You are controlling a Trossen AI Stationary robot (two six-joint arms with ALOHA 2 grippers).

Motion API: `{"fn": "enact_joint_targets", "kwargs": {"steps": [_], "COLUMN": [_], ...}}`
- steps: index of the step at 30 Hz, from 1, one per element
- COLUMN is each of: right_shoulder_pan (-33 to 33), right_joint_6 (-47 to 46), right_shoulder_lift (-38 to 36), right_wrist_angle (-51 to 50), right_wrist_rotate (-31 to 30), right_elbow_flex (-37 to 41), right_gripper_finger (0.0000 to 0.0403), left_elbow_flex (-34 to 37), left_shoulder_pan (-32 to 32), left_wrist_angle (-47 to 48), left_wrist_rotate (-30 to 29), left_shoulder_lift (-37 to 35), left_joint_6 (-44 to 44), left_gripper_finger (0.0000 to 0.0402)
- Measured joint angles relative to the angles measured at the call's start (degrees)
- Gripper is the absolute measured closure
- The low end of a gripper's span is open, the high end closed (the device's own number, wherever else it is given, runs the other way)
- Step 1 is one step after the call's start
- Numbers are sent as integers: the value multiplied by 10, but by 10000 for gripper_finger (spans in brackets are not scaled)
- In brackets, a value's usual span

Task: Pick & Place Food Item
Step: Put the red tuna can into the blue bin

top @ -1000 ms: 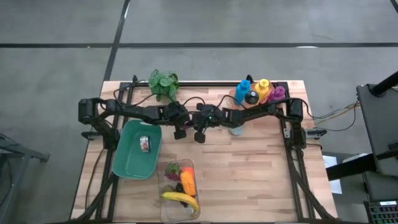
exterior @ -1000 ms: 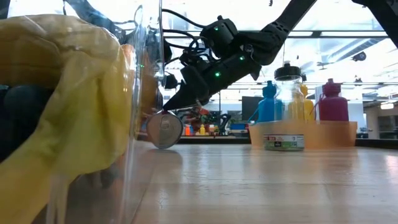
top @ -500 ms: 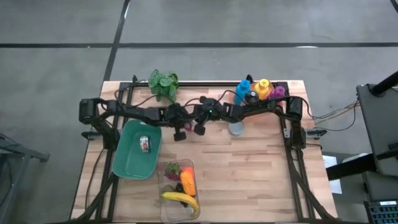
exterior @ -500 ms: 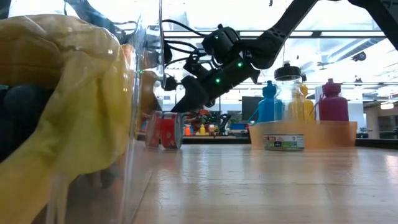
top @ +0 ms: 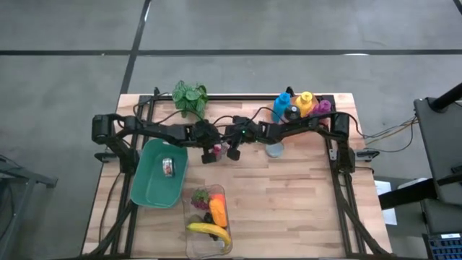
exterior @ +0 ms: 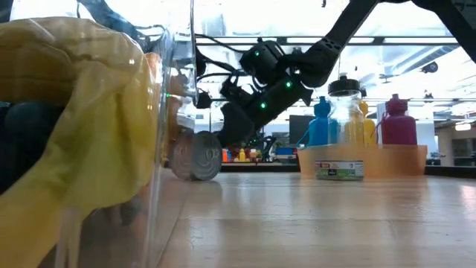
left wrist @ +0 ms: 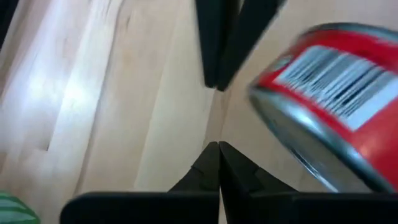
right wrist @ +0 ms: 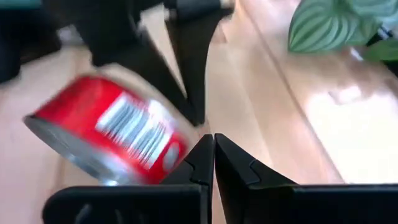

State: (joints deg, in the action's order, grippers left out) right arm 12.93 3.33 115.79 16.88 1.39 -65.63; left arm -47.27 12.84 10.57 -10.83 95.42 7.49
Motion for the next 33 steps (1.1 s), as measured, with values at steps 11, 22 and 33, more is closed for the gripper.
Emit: {"fn": "enact_joint_targets", "kwargs": {"steps": [11,22,33], "right_shoulder_pan": [0,0,-7], "right_joint_6": [-1,0,-1], "right_shoulder_lift": [-4,-20,-146], "right_wrist_angle": [10,-18,-121], "right_wrist_rotate": [-22,-52,-80], "right_elbow_flex": [-3,-3,25], "right_gripper_finger": [391,391,391], "left_elbow_flex": [0,0,-1], "left_shoulder_pan": [0,0,0], "left_wrist_angle": [0,0,11], "left_wrist_rotate": [-1,-1,-47], "left_shoulder_lift": [0,-7,-77], "left_joint_6": [0,0,19], "left_gripper_finger": [401,401,401]}}
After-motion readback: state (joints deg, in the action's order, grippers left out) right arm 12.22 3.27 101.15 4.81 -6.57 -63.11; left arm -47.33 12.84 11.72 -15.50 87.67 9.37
